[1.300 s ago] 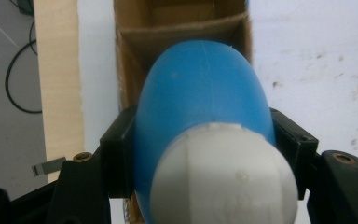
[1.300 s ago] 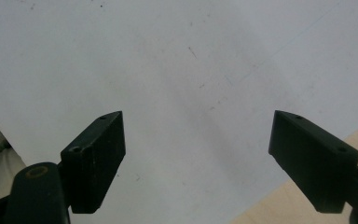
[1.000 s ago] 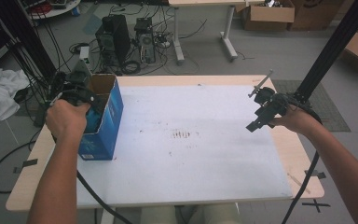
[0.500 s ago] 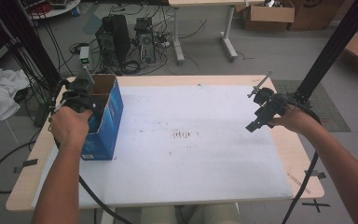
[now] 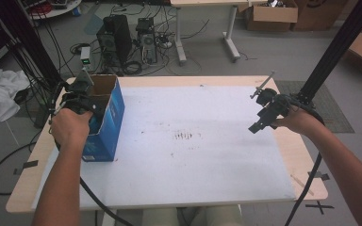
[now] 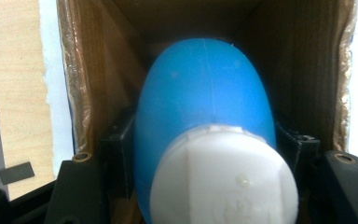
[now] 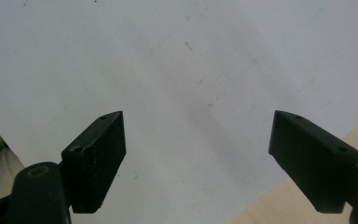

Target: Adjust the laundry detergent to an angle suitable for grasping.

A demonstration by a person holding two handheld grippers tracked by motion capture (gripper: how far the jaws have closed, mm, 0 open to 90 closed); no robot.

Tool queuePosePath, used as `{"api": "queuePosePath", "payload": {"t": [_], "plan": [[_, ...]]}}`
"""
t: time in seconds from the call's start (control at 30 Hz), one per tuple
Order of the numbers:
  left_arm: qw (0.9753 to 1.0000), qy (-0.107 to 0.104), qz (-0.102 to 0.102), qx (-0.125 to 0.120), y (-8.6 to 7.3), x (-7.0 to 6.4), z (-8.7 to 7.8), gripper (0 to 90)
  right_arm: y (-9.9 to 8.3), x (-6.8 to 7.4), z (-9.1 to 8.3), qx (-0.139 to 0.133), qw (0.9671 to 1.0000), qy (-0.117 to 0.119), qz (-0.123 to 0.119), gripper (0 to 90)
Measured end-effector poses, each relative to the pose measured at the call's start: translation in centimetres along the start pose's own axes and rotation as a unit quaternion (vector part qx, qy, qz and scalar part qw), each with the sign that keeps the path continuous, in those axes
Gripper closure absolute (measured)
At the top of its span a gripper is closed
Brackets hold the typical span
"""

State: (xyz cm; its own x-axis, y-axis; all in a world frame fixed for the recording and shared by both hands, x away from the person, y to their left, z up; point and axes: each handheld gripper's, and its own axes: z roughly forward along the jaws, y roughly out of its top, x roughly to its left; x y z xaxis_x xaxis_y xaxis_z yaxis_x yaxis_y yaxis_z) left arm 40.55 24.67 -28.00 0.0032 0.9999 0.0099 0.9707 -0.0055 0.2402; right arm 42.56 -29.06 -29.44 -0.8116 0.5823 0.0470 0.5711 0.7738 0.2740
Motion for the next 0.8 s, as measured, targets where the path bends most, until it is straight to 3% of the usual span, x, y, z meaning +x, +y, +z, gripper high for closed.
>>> {"api": "queuePosePath", "payload": {"t": [0.8], "plan": [[0.9998, -0.015, -0.014, 0.005, 0.14, 0.33, -0.59, 29.4, 0.20, 0.48, 0.10, 0.004, 1.0000, 0.000, -0.008, 18.8]]}}
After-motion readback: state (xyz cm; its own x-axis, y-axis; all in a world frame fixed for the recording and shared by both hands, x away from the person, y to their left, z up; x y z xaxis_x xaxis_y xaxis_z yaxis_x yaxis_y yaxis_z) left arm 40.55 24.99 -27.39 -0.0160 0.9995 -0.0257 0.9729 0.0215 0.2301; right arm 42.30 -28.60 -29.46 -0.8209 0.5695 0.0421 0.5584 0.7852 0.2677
